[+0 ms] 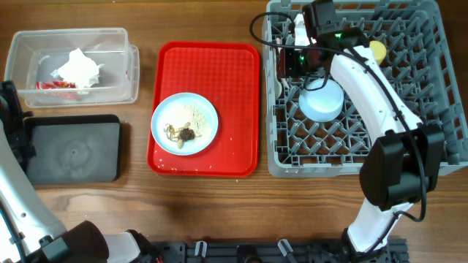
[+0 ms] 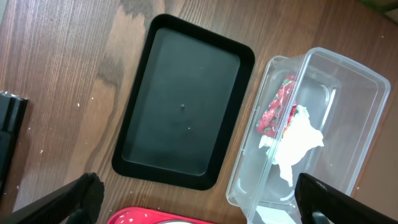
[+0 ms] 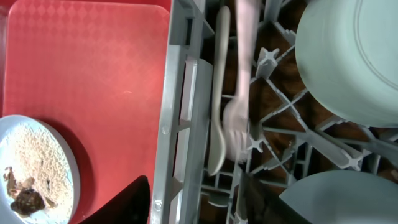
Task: Sort waste into correct bins and load items into the dishwasher rack
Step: 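Carry the fork over the rack and drop it beside the spoon, then raise the right gripper to the rack's far right corner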
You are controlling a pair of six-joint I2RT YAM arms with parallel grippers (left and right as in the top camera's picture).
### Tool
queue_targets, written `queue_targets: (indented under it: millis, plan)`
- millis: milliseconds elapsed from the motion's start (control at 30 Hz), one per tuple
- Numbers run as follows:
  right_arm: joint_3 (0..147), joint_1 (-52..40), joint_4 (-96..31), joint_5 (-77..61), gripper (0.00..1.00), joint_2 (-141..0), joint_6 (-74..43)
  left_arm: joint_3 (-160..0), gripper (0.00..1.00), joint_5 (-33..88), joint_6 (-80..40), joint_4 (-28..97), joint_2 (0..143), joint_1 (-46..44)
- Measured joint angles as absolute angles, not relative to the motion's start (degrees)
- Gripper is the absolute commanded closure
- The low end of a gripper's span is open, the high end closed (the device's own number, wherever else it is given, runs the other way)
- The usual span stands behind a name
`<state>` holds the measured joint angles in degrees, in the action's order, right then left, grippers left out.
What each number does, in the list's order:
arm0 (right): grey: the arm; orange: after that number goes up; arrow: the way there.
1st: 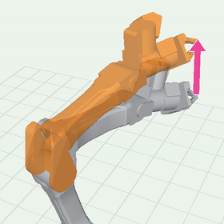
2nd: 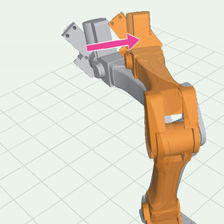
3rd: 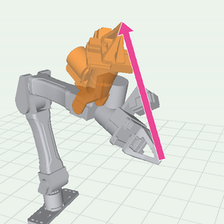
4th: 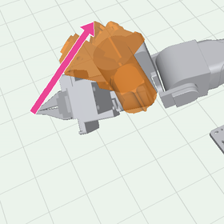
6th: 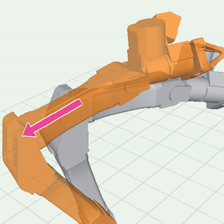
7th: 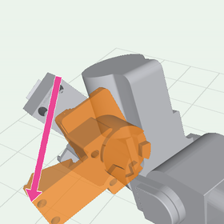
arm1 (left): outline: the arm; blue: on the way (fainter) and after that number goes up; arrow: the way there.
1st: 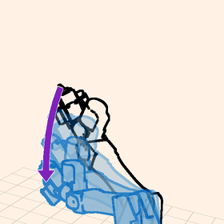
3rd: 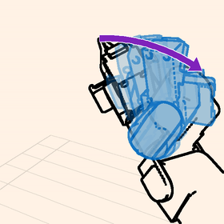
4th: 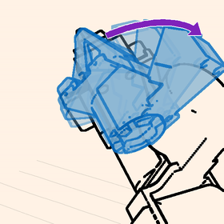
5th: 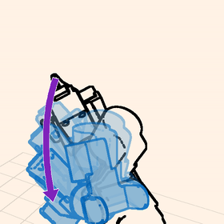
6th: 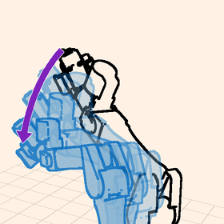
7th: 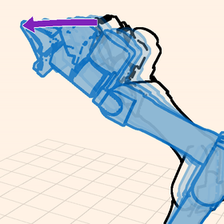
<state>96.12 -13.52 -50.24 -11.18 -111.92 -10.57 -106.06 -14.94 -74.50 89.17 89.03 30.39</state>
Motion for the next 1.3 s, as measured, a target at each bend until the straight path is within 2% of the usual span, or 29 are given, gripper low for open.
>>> queue_targets:
  millis: [233,500,700,1033,1200,1300]
  plan:
    - [96.1,-13.5,-50.3,-13.2,0.44,-111.9,-12.5,-106.1,0.0,-14.9,-74.5,89.2,89.0,30.4]
    - [96.1,-13.5,-46.7,-26.9,0.32,-111.1,-13.3,-106.1,0.0,-14.9,-74.5,89.2,89.0,30.4]
    - [96.1,-14.7,-41.5,-35.8,0.29,-108.9,-13.5,-106.1,0.0,-14.9,-74.5,89.2,89.0,30.4]
    - [96.1,-20.2,-38.4,-34.8,0.29,-108.8,-18.2,-106.1,0.0,-14.9,-74.5,89.2,89.0,30.4]
    - [96.1,-18.7,-36.8,-34.0,0.23,-108.6,-21.3,-106.1,0.0,-14.9,-74.5,89.2,89.0,30.4]
    - [96.1,-16.2,-35.7,-32.9,0.14,-107.2,-22.7,-106.1,0.0,-14.9,-74.5,89.2,89.0,30.4]
